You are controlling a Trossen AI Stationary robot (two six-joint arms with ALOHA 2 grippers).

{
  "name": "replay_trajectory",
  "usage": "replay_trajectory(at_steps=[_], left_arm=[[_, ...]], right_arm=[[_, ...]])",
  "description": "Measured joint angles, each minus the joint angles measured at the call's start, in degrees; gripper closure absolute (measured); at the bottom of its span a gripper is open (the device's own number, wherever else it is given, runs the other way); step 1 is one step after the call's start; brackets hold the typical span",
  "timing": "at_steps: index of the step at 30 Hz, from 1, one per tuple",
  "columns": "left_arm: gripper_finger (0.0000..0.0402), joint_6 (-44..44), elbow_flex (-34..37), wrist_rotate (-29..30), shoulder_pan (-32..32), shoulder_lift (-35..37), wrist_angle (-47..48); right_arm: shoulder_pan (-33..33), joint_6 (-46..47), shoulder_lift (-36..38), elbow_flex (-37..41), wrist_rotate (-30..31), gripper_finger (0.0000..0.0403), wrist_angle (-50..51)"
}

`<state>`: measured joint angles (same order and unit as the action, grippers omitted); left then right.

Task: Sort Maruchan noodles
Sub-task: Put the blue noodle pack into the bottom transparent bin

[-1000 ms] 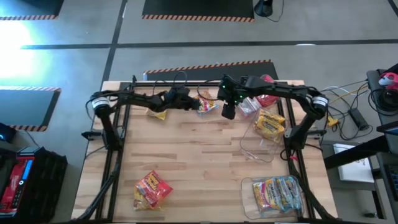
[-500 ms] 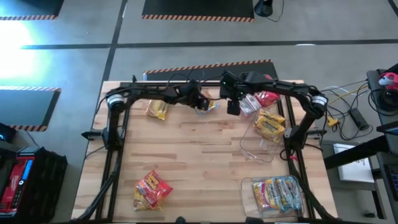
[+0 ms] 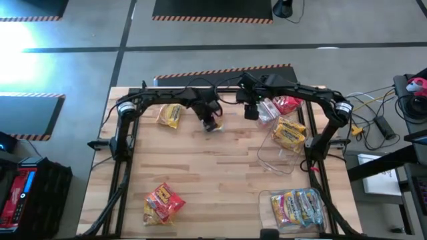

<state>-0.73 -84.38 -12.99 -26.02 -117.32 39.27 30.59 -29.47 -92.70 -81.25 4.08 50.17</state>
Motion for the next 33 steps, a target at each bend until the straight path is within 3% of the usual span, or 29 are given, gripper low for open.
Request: replay_trajectory(at_steps=[6, 11, 14, 19, 23, 33], left_arm=[[0.0321, 22.25, 0.42, -10.09, 0.59, 0.27, 8.65], [0.0321, 25.52, -2.46, -13.04, 1.26, 1.56, 7.84], [0.0321, 25.43, -4.97, -13.04, 1.25, 3.03, 7.4], [0.0321, 16.96, -4.09, -12.35, 1.23, 6.59, 6.37], [0.0321, 7.42, 1.65, -7.13, 1.98, 8.67, 2.49], [0.0321, -27.71, 12.25, 3.69, 7.73, 9.62, -14.43]], right_arm=[[0.0, -2.98, -0.05, 0.02, -0.07, 0.0227, -1.24], [0.0, -2.35, -0.05, 0.02, -0.2, 0.0227, -1.28], [0.05, -0.77, -0.05, 0.02, -3.67, 0.0227, -1.4], [0.13, 1.57, -0.05, 0.85, -16.7, 0.0227, -4.13], [0.09, 1.71, -0.08, 3.29, -25.34, 0.0227, -10.18], [0.09, -3.44, -0.2, 10.13, -28.51, 0.0227, -26.04]])
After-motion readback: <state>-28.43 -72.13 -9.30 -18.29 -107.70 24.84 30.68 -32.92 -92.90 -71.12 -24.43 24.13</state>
